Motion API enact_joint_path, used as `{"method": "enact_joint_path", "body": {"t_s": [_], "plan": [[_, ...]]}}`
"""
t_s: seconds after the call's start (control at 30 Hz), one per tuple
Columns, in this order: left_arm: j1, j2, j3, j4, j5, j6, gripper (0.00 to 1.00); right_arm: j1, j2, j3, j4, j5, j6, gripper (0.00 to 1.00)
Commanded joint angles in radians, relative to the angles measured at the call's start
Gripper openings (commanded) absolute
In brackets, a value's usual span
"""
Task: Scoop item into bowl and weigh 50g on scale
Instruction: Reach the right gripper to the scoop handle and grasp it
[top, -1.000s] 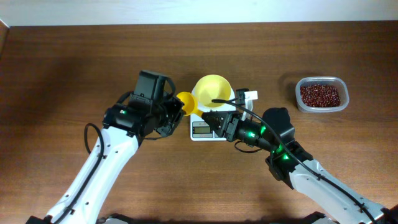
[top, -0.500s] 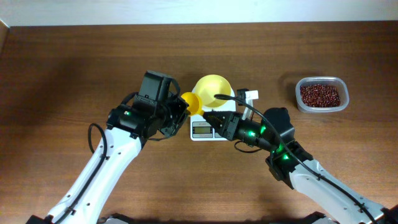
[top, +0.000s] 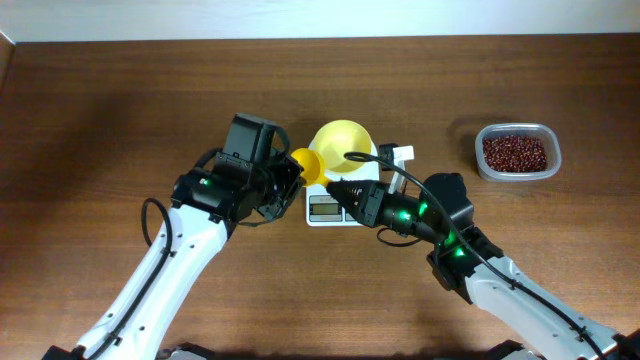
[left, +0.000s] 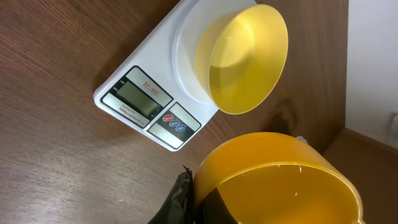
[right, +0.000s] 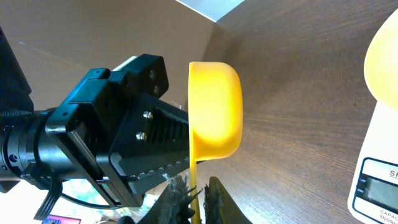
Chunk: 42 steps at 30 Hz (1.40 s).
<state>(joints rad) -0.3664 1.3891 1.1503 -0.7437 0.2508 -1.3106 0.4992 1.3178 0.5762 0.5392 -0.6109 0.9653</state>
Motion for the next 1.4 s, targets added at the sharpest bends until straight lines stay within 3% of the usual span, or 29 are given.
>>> {"method": "enact_joint_path", "body": {"t_s": [0.0, 1.23, 1.37], "plan": [[-0.005, -0.009, 0.012, 0.001, -0.011, -0.014, 0.00, 0.006, 0.003, 0.016, 0.003, -0.014, -0.006, 0.15], [-0.005, -0.009, 0.012, -0.029, -0.016, -0.013, 0.00, 0.006, 0.003, 0.016, 0.003, -0.032, -0.006, 0.04], [-0.005, -0.009, 0.012, -0.029, -0.015, -0.013, 0.24, 0.006, 0.003, 0.016, 0.003, -0.032, -0.006, 0.04]]}}
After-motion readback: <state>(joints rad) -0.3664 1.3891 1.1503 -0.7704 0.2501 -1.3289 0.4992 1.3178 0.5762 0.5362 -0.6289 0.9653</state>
